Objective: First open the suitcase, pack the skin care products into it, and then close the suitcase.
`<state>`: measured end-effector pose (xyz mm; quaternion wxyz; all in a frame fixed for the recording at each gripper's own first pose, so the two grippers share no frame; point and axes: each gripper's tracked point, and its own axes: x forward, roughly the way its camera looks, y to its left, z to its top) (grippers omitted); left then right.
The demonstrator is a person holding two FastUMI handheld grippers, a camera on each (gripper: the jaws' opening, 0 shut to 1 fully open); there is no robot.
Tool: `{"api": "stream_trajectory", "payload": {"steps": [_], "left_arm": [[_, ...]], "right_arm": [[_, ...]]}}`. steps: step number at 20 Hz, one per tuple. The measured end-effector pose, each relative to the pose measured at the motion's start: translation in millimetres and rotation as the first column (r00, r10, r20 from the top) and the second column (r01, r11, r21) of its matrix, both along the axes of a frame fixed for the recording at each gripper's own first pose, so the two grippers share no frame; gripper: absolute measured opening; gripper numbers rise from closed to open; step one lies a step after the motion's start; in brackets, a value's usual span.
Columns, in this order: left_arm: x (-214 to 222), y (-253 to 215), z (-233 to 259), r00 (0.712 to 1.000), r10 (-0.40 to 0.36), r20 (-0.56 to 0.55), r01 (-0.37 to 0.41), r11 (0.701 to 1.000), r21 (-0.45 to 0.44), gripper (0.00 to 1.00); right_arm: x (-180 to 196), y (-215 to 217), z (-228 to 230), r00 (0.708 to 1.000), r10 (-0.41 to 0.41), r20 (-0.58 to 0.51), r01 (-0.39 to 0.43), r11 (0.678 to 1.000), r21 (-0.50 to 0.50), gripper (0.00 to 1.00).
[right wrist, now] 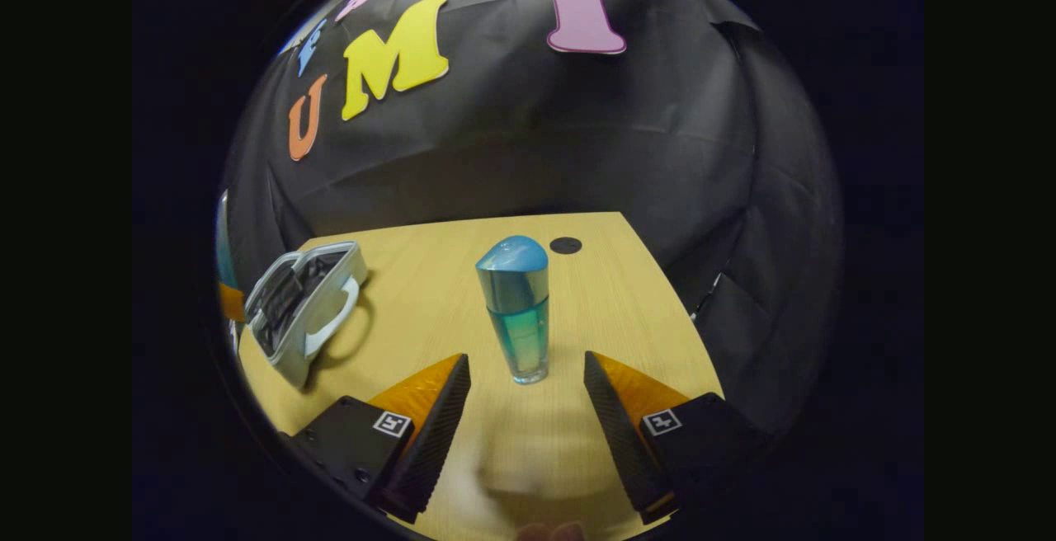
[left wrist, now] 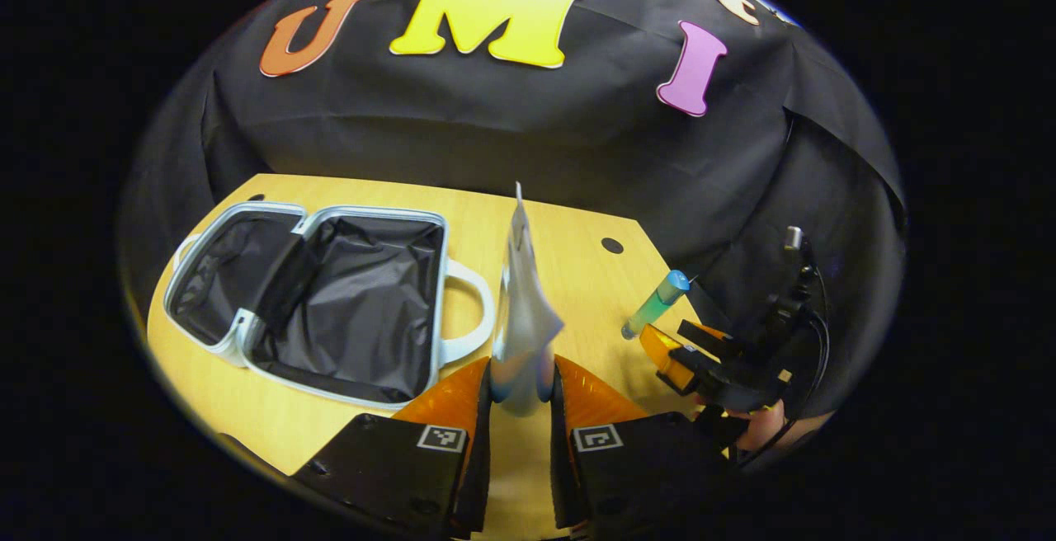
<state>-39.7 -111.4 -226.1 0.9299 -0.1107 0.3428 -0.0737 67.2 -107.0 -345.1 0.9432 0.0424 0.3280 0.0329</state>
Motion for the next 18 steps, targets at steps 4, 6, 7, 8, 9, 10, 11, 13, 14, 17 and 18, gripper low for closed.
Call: {"api": "stream_trajectory", "payload": {"steps": [4, 6, 7, 8, 9, 10, 11, 13, 14, 17, 18], "left_arm": [[-17, 36, 4, 0.998, 0.064, -0.012, -0.064, 0.997, 0.031, 0.33], [-22, 51, 6, 0.995, 0.099, -0.02, -0.098, 0.994, 0.038, 0.33], [-23, 56, 7, 0.994, 0.108, -0.02, -0.107, 0.993, 0.044, 0.33], [-24, 60, 7, 0.993, 0.113, -0.02, -0.112, 0.992, 0.051, 0.33], [-24, 65, 10, 0.993, 0.115, -0.018, -0.114, 0.992, 0.06, 0.33], [-25, 72, 13, 0.993, 0.117, -0.01, -0.116, 0.99, 0.074, 0.33], [-24, 77, 16, 0.993, 0.12, 0.0, -0.119, 0.989, 0.085, 0.33], [-23, 89, 19, 0.992, 0.128, 0.006, -0.128, 0.988, 0.091, 0.33], [-22, 95, 20, 0.991, 0.133, 0.005, -0.133, 0.987, 0.088, 0.33], [-19, 113, 19, 0.993, 0.116, -0.006, -0.115, 0.99, 0.082, 0.33], [-16, 121, 18, 0.995, 0.099, -0.018, -0.097, 0.992, 0.084, 0.33]], "right_arm": [[28, 6, -14, 1.0, -0.019, 0.0, 0.019, 1.0, -0.015, 0.83], [40, 9, -18, 0.999, -0.041, 0.005, 0.041, 0.999, -0.016, 0.81], [45, 9, -21, 0.998, -0.056, 0.001, 0.056, 0.998, -0.012, 0.8], [48, 9, -24, 0.998, -0.07, -0.008, 0.07, 0.998, -0.005, 0.77], [48, 7, -28, 0.996, -0.089, -0.023, 0.089, 0.996, -0.009, 0.74], [48, 6, -30, 0.995, -0.099, -0.031, 0.098, 0.995, -0.009, 0.69], [47, 5, -32, 0.994, -0.102, -0.038, 0.102, 0.995, -0.01, 0.66], [49, 2, -36, 0.993, -0.106, -0.048, 0.104, 0.994, -0.027, 0.63], [46, 0, -33, 0.993, -0.107, -0.05, 0.105, 0.994, -0.035, 0.62], [47, -1, -33, 0.994, -0.093, -0.063, 0.09, 0.994, -0.061, 0.41], [46, -1, -33, 0.994, -0.083, -0.077, 0.078, 0.995, -0.06, 0.36]]}}
